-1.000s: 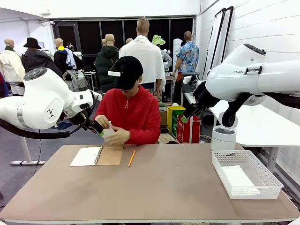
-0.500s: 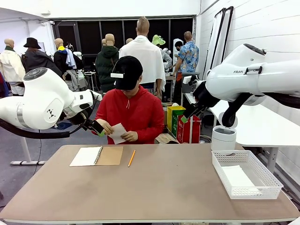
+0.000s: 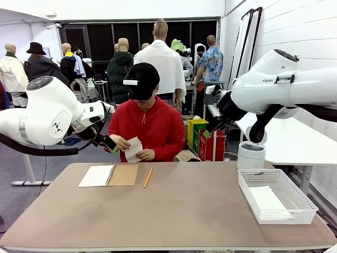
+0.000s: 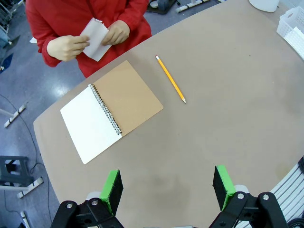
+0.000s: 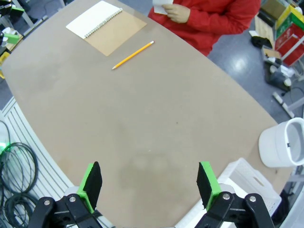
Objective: Sort the paper based on its condition.
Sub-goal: If a person hands you a paper, place it in the Organizing basket , and if it's crumpled, put it in the Trash can.
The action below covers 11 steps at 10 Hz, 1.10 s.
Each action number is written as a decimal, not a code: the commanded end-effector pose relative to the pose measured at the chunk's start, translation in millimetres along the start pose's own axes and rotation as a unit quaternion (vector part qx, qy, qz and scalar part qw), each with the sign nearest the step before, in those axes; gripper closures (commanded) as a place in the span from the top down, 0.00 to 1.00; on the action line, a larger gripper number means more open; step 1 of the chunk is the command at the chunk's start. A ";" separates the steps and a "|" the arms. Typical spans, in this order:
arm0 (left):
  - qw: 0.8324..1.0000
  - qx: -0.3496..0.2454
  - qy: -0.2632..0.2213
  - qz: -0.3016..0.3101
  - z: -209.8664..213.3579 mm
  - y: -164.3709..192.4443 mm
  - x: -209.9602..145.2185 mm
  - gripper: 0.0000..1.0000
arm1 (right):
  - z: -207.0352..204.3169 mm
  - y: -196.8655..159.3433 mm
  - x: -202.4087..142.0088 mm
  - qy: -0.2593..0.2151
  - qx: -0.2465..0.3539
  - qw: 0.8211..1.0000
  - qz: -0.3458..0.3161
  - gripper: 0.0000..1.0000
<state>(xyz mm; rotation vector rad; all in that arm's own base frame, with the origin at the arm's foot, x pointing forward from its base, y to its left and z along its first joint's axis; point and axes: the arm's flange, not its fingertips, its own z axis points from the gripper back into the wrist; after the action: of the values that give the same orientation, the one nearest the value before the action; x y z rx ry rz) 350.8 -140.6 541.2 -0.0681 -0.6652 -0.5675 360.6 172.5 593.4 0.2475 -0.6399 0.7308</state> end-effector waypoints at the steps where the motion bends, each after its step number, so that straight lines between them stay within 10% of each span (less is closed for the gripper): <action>1: 1.000 0.000 -0.002 0.001 0.2 0.4 0.0 1.00 | 0.0 0.5 0.2 0.001 -0.003 1.000 0.001 1.00; 11: 1.000 0.000 -0.002 0.001 0.2 0.4 0.0 1.00 | 0.0 0.5 0.2 0.001 -0.003 1.000 0.001 1.00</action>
<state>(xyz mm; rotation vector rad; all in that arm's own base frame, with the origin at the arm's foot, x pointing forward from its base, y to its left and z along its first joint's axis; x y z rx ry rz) 350.8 -140.6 541.2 -0.0681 -0.6652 -0.5675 360.6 172.5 593.4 0.2475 -0.6399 0.7308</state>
